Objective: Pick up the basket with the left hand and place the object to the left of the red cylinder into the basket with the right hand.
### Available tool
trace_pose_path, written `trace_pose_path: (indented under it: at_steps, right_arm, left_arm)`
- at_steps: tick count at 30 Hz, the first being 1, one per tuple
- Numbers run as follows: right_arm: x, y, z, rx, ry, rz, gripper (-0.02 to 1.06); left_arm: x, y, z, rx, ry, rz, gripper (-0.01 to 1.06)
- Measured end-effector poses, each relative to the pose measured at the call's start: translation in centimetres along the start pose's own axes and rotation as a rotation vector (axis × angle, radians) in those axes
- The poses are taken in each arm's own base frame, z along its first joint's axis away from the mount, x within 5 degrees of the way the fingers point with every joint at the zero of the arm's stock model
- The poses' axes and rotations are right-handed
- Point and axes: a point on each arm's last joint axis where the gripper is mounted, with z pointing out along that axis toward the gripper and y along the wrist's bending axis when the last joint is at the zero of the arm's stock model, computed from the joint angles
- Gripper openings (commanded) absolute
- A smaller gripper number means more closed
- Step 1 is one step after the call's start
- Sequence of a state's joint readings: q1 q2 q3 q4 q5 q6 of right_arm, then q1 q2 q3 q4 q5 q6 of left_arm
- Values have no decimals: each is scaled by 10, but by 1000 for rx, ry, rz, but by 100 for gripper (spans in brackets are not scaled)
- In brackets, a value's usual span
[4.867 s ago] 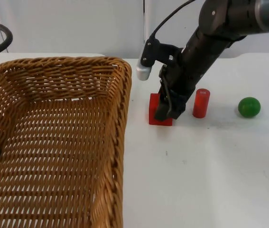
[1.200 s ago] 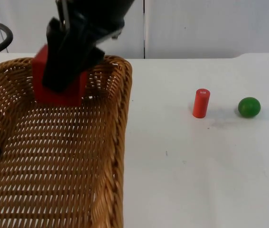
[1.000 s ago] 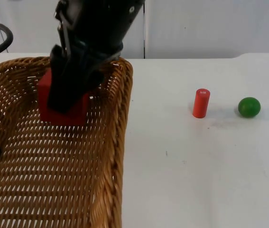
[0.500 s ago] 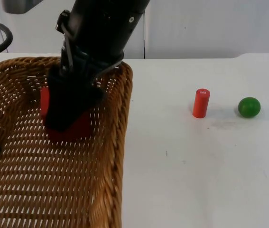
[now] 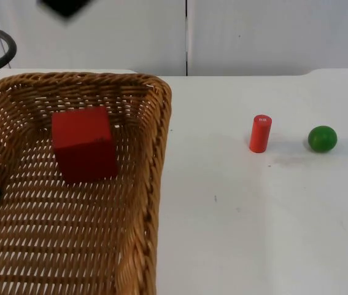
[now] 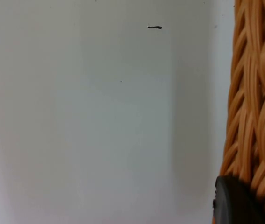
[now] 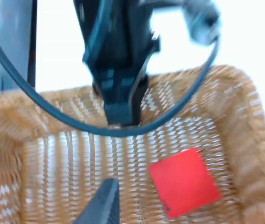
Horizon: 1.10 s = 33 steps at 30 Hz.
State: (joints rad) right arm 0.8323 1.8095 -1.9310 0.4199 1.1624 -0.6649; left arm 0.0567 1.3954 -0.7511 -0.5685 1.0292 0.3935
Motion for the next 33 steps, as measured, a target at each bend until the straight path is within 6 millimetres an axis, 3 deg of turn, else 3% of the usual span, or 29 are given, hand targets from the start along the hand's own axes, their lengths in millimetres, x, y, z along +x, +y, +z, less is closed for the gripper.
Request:
trace_pose_path:
  at_steps: [1,5,6,10,11,15,20,28,33]
  right_arm:
    - [0,0,0,0,0,0,105]
    - [-3,10,-72,65,-115,56,105]
    - [-3,10,-72,65,-115,56,105]
    - [-3,29,-125,103,-222,46,105]
    - [-3,29,-125,103,-222,46,105]
    - [-5,51,-163,132,-336,28,105]
    - [3,67,-186,192,-443,31,105]
    - [28,78,-189,261,-521,74,105]
    - [47,95,-203,304,-630,97,105]
  left_arm:
    - [0,0,0,0,0,0,0]
    - [0,0,0,0,0,7,0]
    - [0,0,0,0,0,7,0]
    - [0,0,0,0,0,12,0]
    - [0,0,0,0,0,12,0]
    - [0,0,0,0,0,17,0]
    - [0,0,0,0,0,21,0]
    - [0,0,0,0,0,38,0]
    - [0,0,0,0,0,46,0]
